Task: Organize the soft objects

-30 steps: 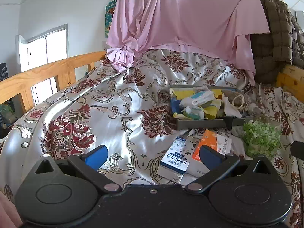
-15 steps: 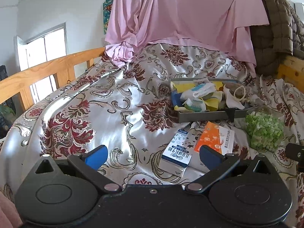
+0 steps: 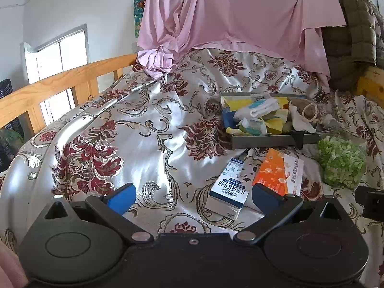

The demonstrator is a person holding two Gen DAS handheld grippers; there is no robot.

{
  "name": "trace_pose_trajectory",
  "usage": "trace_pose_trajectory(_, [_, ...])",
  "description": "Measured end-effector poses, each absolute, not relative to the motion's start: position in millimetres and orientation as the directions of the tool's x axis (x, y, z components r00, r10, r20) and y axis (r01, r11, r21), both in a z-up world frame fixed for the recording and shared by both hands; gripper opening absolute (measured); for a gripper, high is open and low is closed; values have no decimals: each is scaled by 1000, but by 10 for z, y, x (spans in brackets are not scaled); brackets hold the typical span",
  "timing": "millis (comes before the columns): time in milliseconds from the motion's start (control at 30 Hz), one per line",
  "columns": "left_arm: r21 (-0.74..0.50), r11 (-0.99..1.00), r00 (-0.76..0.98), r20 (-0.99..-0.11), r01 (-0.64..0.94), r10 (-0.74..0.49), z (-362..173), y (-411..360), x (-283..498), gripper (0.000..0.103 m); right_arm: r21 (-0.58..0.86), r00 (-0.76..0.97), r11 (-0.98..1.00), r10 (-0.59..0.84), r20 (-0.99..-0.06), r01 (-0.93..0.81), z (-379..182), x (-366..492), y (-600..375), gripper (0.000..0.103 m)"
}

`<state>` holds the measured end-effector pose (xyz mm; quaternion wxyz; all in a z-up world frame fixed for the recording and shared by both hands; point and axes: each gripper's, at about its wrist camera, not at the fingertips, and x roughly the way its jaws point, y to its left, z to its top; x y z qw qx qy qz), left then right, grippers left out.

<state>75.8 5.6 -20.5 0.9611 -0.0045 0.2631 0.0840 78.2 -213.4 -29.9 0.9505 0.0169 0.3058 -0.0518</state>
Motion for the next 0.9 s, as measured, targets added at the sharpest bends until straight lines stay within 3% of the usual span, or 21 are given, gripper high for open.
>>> trace_pose_trajectory(900, [42,984,840,-514,-175,172,-256,69,803,102,-33,803,994,-101,-587,101,-351,835,-2081,103])
